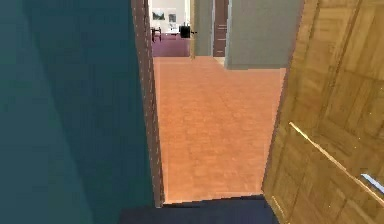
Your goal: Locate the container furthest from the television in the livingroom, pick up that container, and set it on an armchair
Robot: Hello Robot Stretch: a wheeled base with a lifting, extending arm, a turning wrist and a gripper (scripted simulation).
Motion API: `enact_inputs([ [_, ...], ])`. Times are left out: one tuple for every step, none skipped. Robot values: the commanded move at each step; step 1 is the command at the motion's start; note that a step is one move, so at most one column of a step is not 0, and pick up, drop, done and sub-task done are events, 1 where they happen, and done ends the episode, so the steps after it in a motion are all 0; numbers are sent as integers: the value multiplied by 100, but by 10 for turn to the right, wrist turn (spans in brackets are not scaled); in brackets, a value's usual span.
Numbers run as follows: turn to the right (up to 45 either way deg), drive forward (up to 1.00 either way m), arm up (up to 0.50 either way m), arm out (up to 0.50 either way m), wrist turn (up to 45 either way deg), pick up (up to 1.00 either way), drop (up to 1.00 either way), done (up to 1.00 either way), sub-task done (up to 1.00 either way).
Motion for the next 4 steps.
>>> enact_inputs([
  [0, 100, 0, 0, 0, 0, 0, 0, 0],
  [180, 0, 0, 0, 0, 0, 0, 0, 0],
  [0, 5, 0, 0, 0, 0, 0, 0, 0],
  [-120, 0, 0, 0, 0, 0, 0, 0, 0],
])
